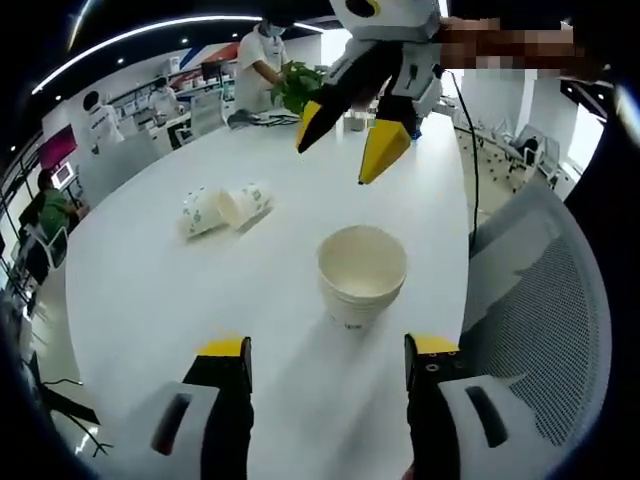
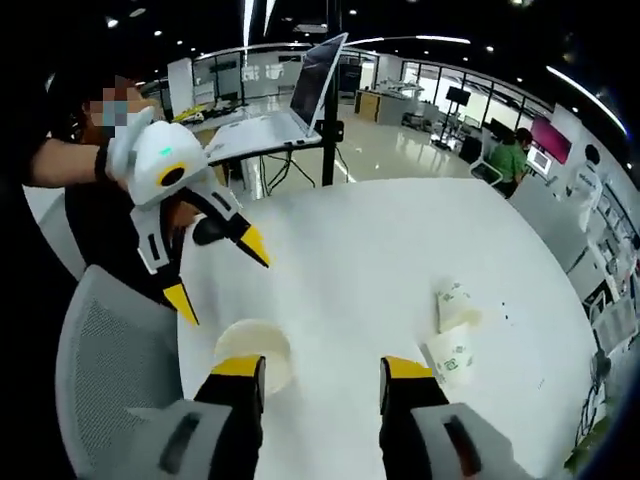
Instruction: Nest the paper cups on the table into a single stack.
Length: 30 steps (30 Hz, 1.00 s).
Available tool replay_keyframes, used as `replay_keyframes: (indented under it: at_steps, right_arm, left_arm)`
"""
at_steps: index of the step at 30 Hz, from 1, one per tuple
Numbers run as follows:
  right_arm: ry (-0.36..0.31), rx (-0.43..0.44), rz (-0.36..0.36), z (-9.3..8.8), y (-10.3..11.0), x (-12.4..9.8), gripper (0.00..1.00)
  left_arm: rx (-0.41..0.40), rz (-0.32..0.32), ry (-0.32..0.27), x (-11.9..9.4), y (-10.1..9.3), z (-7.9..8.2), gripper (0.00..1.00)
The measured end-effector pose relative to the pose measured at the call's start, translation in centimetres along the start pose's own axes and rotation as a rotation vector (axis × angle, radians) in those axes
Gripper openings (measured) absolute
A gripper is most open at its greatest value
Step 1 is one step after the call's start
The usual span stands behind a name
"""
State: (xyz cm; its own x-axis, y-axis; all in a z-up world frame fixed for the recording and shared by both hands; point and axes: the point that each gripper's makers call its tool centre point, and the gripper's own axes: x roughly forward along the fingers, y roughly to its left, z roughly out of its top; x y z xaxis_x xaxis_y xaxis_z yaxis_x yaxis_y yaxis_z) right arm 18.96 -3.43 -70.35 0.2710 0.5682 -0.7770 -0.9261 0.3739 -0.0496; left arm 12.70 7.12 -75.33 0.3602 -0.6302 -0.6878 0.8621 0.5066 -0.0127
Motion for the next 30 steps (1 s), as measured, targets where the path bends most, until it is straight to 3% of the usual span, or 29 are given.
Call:
replay_keyframes:
  at_steps: [5, 8, 15, 22, 30]
  right_arm:
    - [-0.024, 0.085, -0.044, -0.4, -3.2, 0.3, 0.52]
    - [-0.024, 0.09, -0.074, -0.5, -4.9, 0.3, 0.55]
    - [0.064, 0.002, -0.162, -2.8, -9.1, 2.3, 0.65]
    - [0.132, -0.089, -0.196, -4.6, -12.9, 4.9, 0.66]
    - [0.17, -0.128, -0.17, -6.1, -15.2, 8.3, 0.69]
  left_arm:
    - [-0.023, 0.01, -0.004, -0.2, 0.0, -0.2, 0.59]
    - [-0.035, 0.016, -0.006, -0.4, -0.1, -0.4, 0.6]
    - [-0.049, 0.019, -0.011, -0.6, -0.5, -0.4, 0.6]
    - [-0.066, 0.037, -0.021, -0.8, -0.3, -0.4, 0.6]
    - [-0.102, 0.054, -0.033, -0.7, -0.3, -0.6, 0.6]
